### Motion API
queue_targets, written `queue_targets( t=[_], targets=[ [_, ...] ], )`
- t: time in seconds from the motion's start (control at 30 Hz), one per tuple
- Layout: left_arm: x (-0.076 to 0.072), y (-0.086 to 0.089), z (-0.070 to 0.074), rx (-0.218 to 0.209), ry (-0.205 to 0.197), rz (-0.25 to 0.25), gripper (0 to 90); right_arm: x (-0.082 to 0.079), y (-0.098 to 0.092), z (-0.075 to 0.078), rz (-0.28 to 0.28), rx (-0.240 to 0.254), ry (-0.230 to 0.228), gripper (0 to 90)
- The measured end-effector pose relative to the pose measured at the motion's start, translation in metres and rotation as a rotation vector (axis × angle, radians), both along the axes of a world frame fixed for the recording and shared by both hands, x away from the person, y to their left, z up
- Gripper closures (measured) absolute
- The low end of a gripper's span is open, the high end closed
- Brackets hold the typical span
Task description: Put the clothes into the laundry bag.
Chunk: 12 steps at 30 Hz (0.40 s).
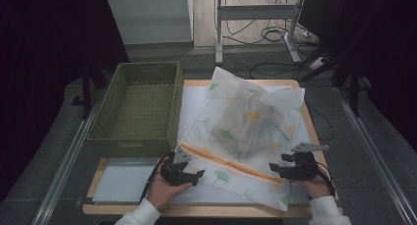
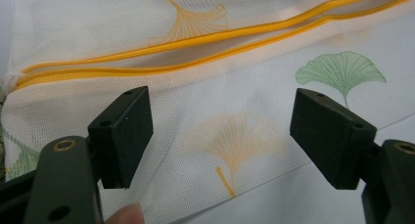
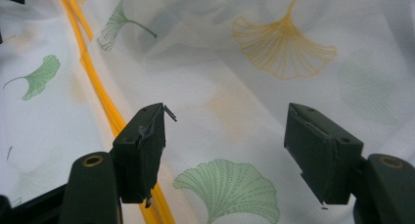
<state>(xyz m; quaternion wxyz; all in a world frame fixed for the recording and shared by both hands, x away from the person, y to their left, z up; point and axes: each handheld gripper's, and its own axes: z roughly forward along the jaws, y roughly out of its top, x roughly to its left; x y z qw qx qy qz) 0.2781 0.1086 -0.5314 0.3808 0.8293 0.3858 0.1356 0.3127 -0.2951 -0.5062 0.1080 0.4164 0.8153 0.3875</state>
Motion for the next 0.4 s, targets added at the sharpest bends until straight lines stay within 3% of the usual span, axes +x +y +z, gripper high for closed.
queue_targets(
  t=[0.17,0.4],
  targets=[
    [-0.0003,-0.0011,-0.0001,-0.027,0.015,-0.006,23.9,-0.0013,0.0013,0.0059,0.002,0.014,-0.024,30.7],
    [0.0045,-0.0028,-0.0016,-0.019,0.022,-0.007,23.8,-0.0015,-0.0021,0.0044,-0.015,0.011,-0.026,30.6]
  ],
)
